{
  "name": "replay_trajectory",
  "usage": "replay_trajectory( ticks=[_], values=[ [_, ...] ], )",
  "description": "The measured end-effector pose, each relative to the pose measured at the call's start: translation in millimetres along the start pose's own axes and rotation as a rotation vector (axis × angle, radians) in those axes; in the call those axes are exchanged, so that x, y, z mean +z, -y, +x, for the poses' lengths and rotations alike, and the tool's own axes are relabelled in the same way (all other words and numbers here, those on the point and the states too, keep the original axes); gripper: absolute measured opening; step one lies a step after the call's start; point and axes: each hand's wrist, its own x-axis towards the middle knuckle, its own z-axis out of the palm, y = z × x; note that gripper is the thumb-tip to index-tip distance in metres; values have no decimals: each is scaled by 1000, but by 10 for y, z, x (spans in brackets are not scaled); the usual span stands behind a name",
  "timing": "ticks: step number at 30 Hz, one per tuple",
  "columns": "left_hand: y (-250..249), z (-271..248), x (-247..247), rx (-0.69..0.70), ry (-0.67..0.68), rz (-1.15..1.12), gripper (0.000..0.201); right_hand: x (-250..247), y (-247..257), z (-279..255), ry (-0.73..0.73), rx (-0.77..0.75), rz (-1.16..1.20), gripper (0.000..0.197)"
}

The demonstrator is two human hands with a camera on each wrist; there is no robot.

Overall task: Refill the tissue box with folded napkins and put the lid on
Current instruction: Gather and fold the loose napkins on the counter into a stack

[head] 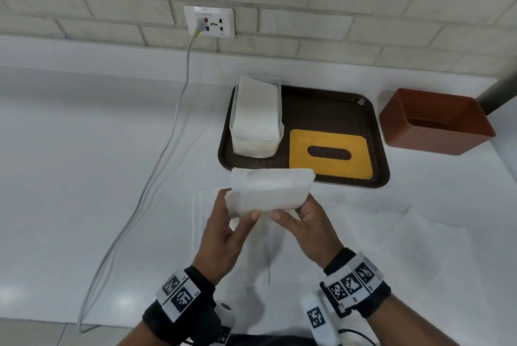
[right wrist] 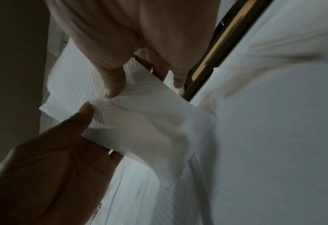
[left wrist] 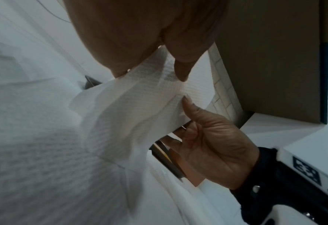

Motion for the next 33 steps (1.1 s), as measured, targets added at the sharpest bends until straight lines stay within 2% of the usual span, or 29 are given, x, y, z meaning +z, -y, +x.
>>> replay_trajectory(
  ticks=[8, 11, 14, 17, 20, 22, 26, 30, 33],
  values=[
    [-241, 17, 108, 141, -58, 16, 37, 86, 185, -23, -27, -113, 51, 41],
    [-245, 43, 75, 182, -48, 36, 40, 107, 246, 3, -7, -135, 46, 55],
    [-234, 86, 46, 105, -28, -96, 42, 70, 275, 68, -20, -130, 92, 61],
    [-242, 84, 120, 123, 4, -94, 36, 66, 295, 76, -6, -119, 66, 63],
    [-295, 122, 152, 165, -18, -90, 32, 29, 309, 61, -21, -135, 90, 52],
    [-316, 159, 136, 178, -46, -93, 33, 1, 325, 46, -27, -147, 110, 52],
    [-277, 155, 159, 155, -37, -4, 32, 26, 306, 23, 10, -129, 85, 40],
    [-247, 178, 102, 98, -14, -95, 31, 0, 290, 51, -35, -116, 82, 55],
    [-266, 174, 109, 147, 24, -102, 34, -19, 312, 52, -79, -136, 93, 57]
  ],
)
